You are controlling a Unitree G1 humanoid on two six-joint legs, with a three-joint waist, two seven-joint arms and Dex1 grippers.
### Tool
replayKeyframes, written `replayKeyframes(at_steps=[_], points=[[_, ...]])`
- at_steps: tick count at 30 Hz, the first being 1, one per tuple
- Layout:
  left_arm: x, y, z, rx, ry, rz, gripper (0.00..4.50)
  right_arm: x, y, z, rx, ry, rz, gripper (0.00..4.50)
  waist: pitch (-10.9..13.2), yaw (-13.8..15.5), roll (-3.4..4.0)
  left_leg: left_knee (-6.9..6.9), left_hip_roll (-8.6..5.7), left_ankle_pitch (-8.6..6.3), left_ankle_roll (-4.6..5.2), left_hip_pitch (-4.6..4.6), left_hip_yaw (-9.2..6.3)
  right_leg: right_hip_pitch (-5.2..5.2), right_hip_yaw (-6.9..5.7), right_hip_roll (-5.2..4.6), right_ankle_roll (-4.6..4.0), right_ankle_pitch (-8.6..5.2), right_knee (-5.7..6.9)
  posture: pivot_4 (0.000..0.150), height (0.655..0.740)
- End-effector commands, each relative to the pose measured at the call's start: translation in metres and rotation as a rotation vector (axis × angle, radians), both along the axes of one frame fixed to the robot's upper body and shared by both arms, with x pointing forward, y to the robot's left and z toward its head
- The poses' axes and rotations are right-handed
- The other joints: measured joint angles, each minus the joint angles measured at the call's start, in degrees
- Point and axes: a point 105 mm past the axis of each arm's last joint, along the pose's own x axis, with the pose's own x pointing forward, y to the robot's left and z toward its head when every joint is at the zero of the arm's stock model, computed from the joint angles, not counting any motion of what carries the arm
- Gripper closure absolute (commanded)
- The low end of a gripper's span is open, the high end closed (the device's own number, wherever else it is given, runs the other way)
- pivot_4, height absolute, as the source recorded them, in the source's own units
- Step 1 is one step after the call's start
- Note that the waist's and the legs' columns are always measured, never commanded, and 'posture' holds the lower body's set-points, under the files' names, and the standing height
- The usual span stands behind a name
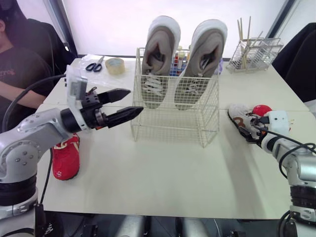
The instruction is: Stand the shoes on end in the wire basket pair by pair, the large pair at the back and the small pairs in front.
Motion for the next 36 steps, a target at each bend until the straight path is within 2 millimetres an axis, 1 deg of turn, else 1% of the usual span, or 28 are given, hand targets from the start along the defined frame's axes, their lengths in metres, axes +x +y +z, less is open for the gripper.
replayKeyframes(at_steps=[1, 3, 6, 7, 8, 9, 11, 12, 13, 14, 15, 16, 17, 19, 21, 23, 24, 26, 27, 28, 30, 33, 36], points=[[-0.003, -0.001, 0.009, 0.017, -0.057, 0.005, 0.00, 0.006, 0.004, 0.011, -0.012, -0.052, 0.017, 1.28, 0.0, 0.0, 0.01, -0.01, 0.00, 0.00, 0.00, 0.00, 0.00, -0.01, 0.00, 0.00, 0.00, 0.00, 0.00, 0.150, 0.7400], [-0.002, -0.001, 0.009, 0.021, -0.059, 0.007, 0.00, 0.007, 0.005, 0.013, -0.014, -0.058, 0.024, 2.38, 0.0, 0.0, 0.03, -0.01, 0.01, 0.01, -0.01, 0.00, 0.00, -0.01, 0.00, 0.01, 0.00, 0.00, 0.00, 0.150, 0.7400], [-0.001, -0.001, 0.009, 0.020, -0.060, 0.007, 0.00, 0.007, 0.006, 0.017, -0.017, -0.067, 0.032, 3.79, 0.0, 0.0, 0.04, -0.01, 0.01, 0.00, -0.01, 0.00, 0.00, -0.01, 0.00, 0.01, 0.00, 0.00, 0.00, 0.150, 0.7400], [0.000, -0.001, 0.009, 0.019, -0.061, 0.006, 0.00, 0.006, 0.006, 0.019, -0.020, -0.072, 0.033, 4.21, 0.0, 0.0, 0.05, -0.01, 0.01, 0.00, -0.01, 0.00, 0.00, -0.01, 0.00, 0.01, 0.00, 0.00, 0.00, 0.150, 0.7400], [0.001, -0.001, 0.009, 0.021, -0.062, 0.006, 0.00, 0.006, 0.006, 0.022, -0.024, -0.077, 0.035, 4.48, 0.0, 0.0, 0.07, -0.01, 0.01, 0.00, -0.02, 0.00, 0.00, -0.01, 0.00, 0.01, 0.00, 0.00, 0.00, 0.150, 0.7400], [0.002, -0.001, 0.010, 0.023, -0.064, 0.005, 0.00, 0.005, 0.005, 0.029, -0.030, -0.093, 0.040, 4.48, 0.1, 0.0, 0.09, -0.01, 0.01, 0.00, -0.02, 0.00, 0.00, -0.01, 0.00, 0.01, 0.00, 0.00, 0.00, 0.150, 0.7400], [0.005, 0.000, 0.012, 0.023, -0.067, 0.005, 0.00, 0.005, 0.003, 0.053, -0.044, -0.155, 0.052, 4.48, 0.1, 0.0, 0.17, -0.01, 0.01, 0.00, -0.01, 0.00, 0.00, -0.01, 0.00, 0.01, 0.00, 0.00, 0.00, 0.150, 0.7400], [0.007, 0.001, 0.013, 0.022, -0.069, 0.005, 0.00, 0.006, 0.003, 0.072, -0.066, -0.206, 0.072, 4.48, 0.2, 0.0, 0.29, -0.01, 0.00, 0.00, -0.01, -0.01, 0.00, -0.01, 0.00, 0.01, 0.00, 0.00, -0.01, 0.150, 0.7400], [0.008, 0.001, 0.014, 0.022, -0.071, 0.005, 0.00, 0.007, 0.004, 0.084, -0.082, -0.239, 0.087, 4.48, 0.3, 0.0, 0.48, -0.01, 0.00, 0.01, 0.00, -0.01, 0.02, -0.01, 0.02, 0.00, 0.00, 0.00, -0.01, 0.150, 0.7400], [0.011, 0.001, 0.017, 0.013, -0.073, 0.006, 0.00, 0.008, 0.006, 0.109, -0.093, -0.309, 0.108, 4.48, 0.4, 0.0, 0.64, 0.00, -0.02, 0.01, 0.00, -0.01, 0.07, -0.03, 0.06, -0.01, 0.00, 0.00, -0.01, 0.150, 0.7400], [0.012, 0.002, 0.018, 0.006, -0.074, 0.006, 0.00, 0.008, 0.007, 0.126, -0.098, -0.356, 0.121, 4.48, 0.4, 0.0, 0.68, 0.00, -0.01, 0.01, 0.01, -0.02, 0.10, -0.04, 0.08, -0.01, 0.00, 0.00, -0.01, 0.150, 0.7400], [0.015, 0.002, 0.021, -0.004, -0.073, 0.005, 0.00, 0.007, 0.010, 0.150, -0.122, -0.425, 0.152, 4.48, 0.5, 0.0, 0.75, -0.01, -0.01, 0.01, 0.01, -0.03, 0.10, -0.06, 0.08, -0.01, 0.00, 0.00, -0.01, 0.150, 0.7400], [0.016, 0.003, 0.024, -0.020, -0.069, -0.002, 0.00, 0.004, 0.017, 0.178, -0.147, -0.504, 0.201, 4.48, 0.6, -0.1, 0.83, -0.01, 0.01, 0.02, 0.02, -0.03, 0.10, -0.08, 0.08, 0.00, 0.00, 0.00, 0.00, 0.150, 0.7400], [0.019, 0.003, 0.029, -0.048, -0.060, -0.017, 0.00, -0.005, 0.034, 0.223, -0.204, -0.638, 0.315, 4.48, 0.7, -0.1, 0.95, -0.04, 0.01, 0.03, 0.03, -0.04, 0.11, -0.12, 0.07, 0.01, 0.02, 0.01, -0.01, 0.150, 0.7400], [0.021, 0.003, 0.034, -0.078, -0.048, -0.036, 0.00, -0.016, 0.048, 0.252, -0.266, -0.726, 0.418, 4.48, 0.8, -0.1, 0.91, -0.15, 0.04, 0.03, 0.03, -0.04, 0.10, -0.13, 0.03, 0.02, 0.03, 0.01, -0.06, 0.150, 0.7400], [0.022, 0.004, 0.039, -0.100, -0.038, -0.050, 0.00, -0.023, 0.057, 0.268, -0.314, -0.776, 0.484, 4.48, 0.8, -0.1, 0.78, -0.33, 0.05, 0.05, 0.01, -0.01, 0.09, -0.12, 0.02, 0.03, 0.18, 0.09, -0.19, 0.150, 0.7400], [0.023, 0.004, 0.040, -0.106, -0.033, -0.054, 0.00, -0.025, 0.059, 0.272, -0.327, -0.791, 0.504, 4.48, 0.8, -0.1, 0.74, -0.36, 0.05, 0.05, 0.01, -0.01, 0.08, -0.12, 0.01, 0.03, 0.18, 0.09, -0.22, 0.150, 0.7400], [0.023, 0.008, 0.046, -0.131, -0.001, -0.075, 0.00, -0.050, 0.092, 0.309, -0.355, -0.943, 0.685, 4.48, 0.9, -0.3, 0.85, -0.35, 0.05, 0.05, 0.01, -0.01, 0.09, -0.08, 0.03, 0.01, 0.20, 0.10, -0.30, 0.150, 0.7400], [0.022, 0.010, 0.048, -0.140, 0.012, -0.085, 0.00, -0.062, 0.108, 0.319, -0.380, -0.996, 0.775, 4.48, 1.0, -0.5, 0.95, -0.34, 0.01, 0.05, 0.02, -0.04, 0.13, -0.12, 0.08, -0.02, 0.21, 0.11, -0.30, 0.150, 0.7400], [0.022, 0.012, 0.050, -0.144, 0.019, -0.091, 0.00, -0.072, 0.122, 0.325, -0.395, -1.028, 0.855, 4.48, 1.1, -0.7, 0.96, -0.34, 0.00, 0.06, 0.01, -0.07, 0.16, -0.17, 0.11, -0.04, 0.21, 0.11, -0.27, 0.150, 0.7400], [0.021, 0.015, 0.054, -0.153, 0.027, -0.098, 0.00, -0.078, 0.144, 0.323, -0.443, -1.025, 0.966, 4.48, 1.2, -1.3, 0.86, -0.45, 0.01, 0.07, -0.01, -0.07, 0.11, -0.23, 0.08, -0.03, 0.21, 0.11, -0.23, 0.150, 0.7400], [0.020, 0.020, 0.064, -0.168, 0.046, -0.115, 0.00, -0.080, 0.174, 0.306, -0.533, -0.979, 1.129, 4.48, 1.2, -1.7, 0.64, -0.70, 0.04, 0.11, -0.10, 0.00, 0.04, -0.28, 0.03, 0.00, 0.21, 0.11, -0.25, 0.150, 0.7400], [0.014, 0.024, 0.070, -0.141, 0.064, -0.137, 0.00, -0.077, 0.192, 0.286, -0.640, -0.930, 1.254, 4.48, 1.2, -2.5, 0.57, -0.67, 0.03, 0.14, -0.14, -0.01, 0.08, -0.29, 0.05, 0.00, 0.22, 0.12, -0.25, 0.150, 0.7400]])
